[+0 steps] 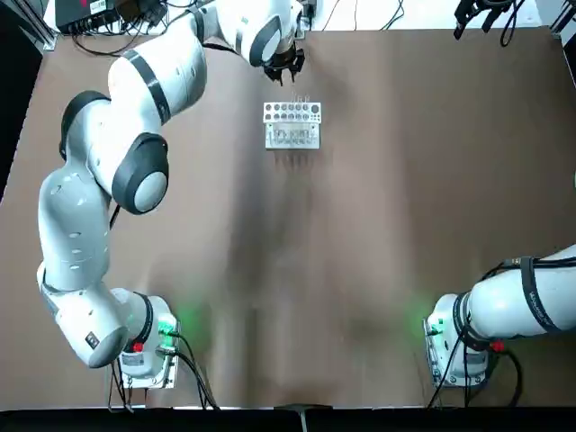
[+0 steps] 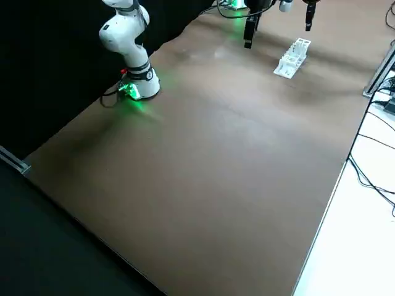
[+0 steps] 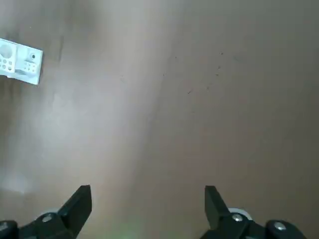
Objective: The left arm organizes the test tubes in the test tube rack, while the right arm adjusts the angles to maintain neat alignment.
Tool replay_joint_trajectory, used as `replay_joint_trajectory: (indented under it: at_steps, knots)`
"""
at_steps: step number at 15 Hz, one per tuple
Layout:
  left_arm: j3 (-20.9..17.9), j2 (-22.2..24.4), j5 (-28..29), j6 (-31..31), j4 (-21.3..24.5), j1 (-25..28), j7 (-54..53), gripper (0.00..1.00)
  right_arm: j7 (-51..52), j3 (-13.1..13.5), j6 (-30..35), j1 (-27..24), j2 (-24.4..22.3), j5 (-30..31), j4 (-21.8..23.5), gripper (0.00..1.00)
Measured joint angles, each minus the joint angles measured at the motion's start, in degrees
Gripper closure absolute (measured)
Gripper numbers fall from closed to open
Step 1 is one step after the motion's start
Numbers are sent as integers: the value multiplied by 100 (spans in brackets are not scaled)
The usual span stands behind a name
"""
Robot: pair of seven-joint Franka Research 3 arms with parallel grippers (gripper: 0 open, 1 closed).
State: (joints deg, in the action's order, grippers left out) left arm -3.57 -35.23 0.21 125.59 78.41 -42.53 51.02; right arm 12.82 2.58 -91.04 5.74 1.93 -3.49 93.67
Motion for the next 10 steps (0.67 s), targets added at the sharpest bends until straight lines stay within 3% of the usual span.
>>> replay_joint_trajectory:
  at_steps: [3, 6, 10]
  knots:
    - [-25, 177, 0, -23, -34, 130, -215, 28, 24, -9, 3, 211, 14, -11, 9, 0]
    - [-25, 783, 0, -908, -41, 558, -972, 1, 14, -29, 2, 658, 68, -11, 31, 0]
    - [-1, 1678, -4, -2268, -22, 1285, -2178, 0, -2, -50, -40, 1155, 271, -19, 50, 0]
